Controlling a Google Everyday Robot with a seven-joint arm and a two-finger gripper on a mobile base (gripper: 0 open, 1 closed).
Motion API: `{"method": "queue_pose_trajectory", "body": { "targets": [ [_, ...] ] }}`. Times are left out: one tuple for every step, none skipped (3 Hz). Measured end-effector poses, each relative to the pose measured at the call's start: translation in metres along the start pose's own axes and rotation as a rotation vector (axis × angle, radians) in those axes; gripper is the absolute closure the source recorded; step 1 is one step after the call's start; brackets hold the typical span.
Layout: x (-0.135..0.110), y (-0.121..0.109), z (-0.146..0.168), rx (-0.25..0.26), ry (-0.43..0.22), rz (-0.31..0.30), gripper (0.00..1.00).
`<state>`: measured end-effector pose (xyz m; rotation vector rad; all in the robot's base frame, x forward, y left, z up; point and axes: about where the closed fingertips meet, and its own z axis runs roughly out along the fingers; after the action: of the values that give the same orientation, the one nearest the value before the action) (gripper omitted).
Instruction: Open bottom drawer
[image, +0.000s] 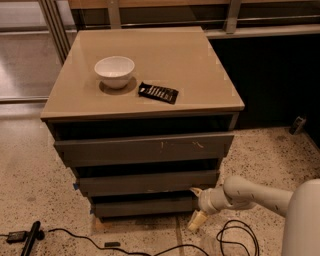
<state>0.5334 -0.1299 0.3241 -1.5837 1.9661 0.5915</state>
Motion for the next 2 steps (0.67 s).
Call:
{"method": "queue_pose_trajectory", "body": {
  "targets": [
    [0.006,0.012,0.019,-0.016,-0.053,0.006,0.0],
    [0.019,0.037,0.047,-0.056,-0.111,0.005,0.0]
  ]
}}
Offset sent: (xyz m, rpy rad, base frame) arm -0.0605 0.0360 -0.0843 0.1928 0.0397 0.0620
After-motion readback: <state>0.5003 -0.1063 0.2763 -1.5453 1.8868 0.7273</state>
